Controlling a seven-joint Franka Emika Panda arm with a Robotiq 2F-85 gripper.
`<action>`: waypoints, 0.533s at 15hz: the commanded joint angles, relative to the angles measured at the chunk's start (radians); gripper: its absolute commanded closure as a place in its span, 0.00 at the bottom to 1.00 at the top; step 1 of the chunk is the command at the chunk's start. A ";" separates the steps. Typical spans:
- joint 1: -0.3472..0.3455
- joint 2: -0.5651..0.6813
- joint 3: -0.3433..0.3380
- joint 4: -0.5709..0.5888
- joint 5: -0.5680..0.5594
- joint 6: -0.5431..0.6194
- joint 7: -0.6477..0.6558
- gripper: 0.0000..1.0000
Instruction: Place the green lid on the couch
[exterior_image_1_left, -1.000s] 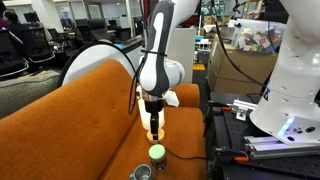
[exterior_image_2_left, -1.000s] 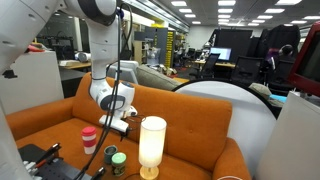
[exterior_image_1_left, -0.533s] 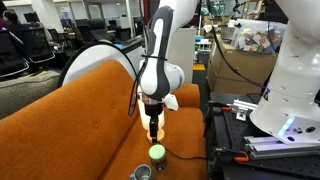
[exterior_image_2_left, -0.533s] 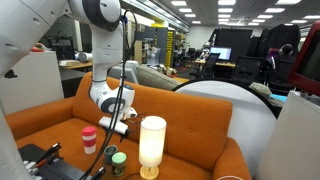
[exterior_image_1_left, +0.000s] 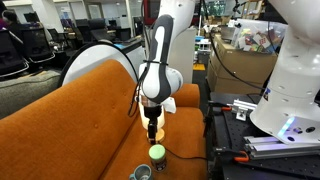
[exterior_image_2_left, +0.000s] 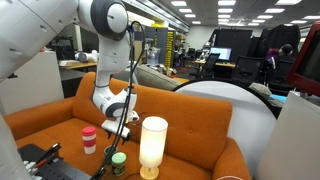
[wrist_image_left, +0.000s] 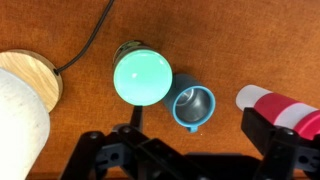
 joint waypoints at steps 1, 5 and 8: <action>0.017 0.095 -0.039 0.046 -0.051 0.101 0.103 0.00; 0.069 0.182 -0.081 0.065 -0.114 0.149 0.193 0.00; 0.093 0.230 -0.080 0.075 -0.147 0.148 0.235 0.00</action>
